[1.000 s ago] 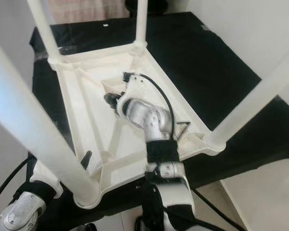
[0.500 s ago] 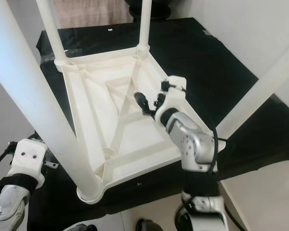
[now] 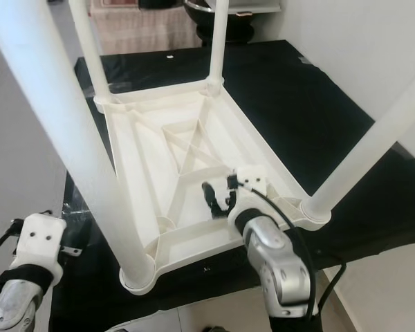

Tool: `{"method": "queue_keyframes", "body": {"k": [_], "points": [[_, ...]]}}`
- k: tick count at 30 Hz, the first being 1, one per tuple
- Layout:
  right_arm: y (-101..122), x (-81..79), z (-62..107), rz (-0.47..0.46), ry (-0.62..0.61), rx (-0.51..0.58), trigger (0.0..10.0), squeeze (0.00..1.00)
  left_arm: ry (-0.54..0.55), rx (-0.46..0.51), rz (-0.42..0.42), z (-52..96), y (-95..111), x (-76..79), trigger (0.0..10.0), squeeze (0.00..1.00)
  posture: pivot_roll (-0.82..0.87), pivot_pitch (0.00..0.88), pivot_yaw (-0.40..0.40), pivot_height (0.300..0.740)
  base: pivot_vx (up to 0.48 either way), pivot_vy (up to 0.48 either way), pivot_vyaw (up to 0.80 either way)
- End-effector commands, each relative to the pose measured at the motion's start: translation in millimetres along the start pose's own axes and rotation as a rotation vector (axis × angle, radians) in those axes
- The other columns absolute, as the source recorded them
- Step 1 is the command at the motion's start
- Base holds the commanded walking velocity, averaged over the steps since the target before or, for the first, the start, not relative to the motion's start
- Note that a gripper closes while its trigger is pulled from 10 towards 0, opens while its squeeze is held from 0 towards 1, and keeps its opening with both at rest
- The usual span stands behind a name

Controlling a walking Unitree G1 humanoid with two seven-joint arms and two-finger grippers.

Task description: Building children table

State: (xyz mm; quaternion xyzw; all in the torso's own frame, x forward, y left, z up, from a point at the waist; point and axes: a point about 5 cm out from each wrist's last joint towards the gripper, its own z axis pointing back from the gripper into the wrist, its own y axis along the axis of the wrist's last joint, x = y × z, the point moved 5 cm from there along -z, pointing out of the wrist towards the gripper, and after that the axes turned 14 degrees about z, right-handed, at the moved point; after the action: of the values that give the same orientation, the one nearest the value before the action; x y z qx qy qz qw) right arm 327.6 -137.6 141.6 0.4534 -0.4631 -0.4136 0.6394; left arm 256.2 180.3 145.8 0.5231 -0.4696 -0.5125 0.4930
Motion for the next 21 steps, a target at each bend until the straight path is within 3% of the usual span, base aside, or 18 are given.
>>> {"method": "queue_keyframes", "body": {"k": [1,7,14,21], "points": [[2.8,4.8,3.7,0.022,-0.028,0.024,10.0,0.00,0.002,-0.018,-0.004,0.0,-5.2,1.0,10.0,0.00,-0.02,0.103,-0.027,0.740,0.000,0.000,0.00],[-9.1,-0.9,18.5,0.071,0.005,0.023,10.0,0.00,-0.034,-0.006,-0.036,-1.0,-5.8,9.8,10.0,0.00,-0.03,0.082,-0.019,0.740,0.000,0.000,0.67],[-6.8,-15.5,22.2,0.129,0.084,0.038,10.0,0.00,-0.041,-0.006,-0.037,-2.1,-6.3,9.9,10.0,0.00,-0.02,0.082,-0.016,0.740,0.000,0.000,0.80],[-9.9,-14.5,26.5,0.133,0.096,0.034,10.0,0.00,-0.043,-0.007,-0.036,-2.8,-6.3,10.2,10.0,0.00,-0.03,0.091,-0.016,0.740,0.000,0.000,0.80]]}}
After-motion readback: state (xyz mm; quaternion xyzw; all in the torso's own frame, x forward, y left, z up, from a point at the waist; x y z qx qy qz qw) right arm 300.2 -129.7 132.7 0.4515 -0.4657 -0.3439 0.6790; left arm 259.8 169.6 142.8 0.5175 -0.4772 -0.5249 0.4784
